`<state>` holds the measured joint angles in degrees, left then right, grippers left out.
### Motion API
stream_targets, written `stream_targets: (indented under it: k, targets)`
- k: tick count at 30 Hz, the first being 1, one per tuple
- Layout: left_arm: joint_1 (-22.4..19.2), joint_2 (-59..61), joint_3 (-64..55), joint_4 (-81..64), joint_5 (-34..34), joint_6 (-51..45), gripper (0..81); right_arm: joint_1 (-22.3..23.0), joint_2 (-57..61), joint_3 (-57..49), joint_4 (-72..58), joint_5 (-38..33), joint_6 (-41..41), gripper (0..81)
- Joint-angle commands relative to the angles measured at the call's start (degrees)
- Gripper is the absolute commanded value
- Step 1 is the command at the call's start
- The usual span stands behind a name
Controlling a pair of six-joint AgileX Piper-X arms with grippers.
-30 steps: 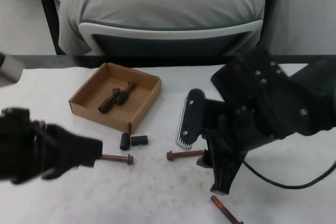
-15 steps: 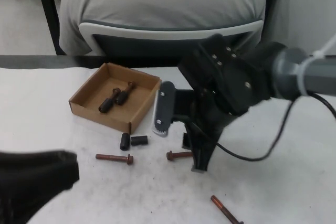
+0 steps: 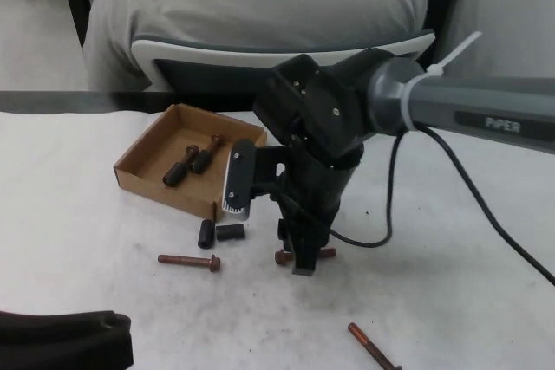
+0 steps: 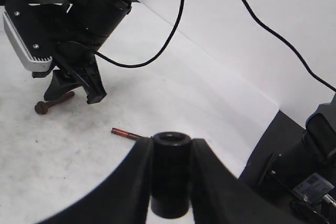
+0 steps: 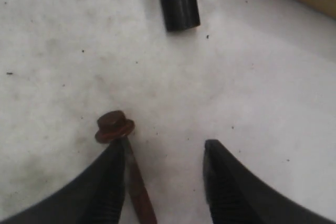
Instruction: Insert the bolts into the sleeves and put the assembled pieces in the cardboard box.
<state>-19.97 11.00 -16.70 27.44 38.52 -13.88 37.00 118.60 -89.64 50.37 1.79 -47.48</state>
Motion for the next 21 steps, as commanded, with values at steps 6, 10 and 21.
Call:
stream_targets:
  k: [6,10,21]
  targets:
    - [-0.1,-0.5,-0.1,-0.7,1.9,-0.3,0.8,0.0,1.7,-0.9,2.5,-3.4,-0.1,43.0]
    - [-0.1,-0.5,-0.1,-0.7,1.9,-0.3,0.8,0.0,3.1,-0.9,3.2,-4.7,0.9,43.0]
    - [-0.1,-0.5,-0.1,-0.7,1.9,-0.3,0.8,0.2,5.5,-0.5,4.4,-7.0,3.6,17.4]
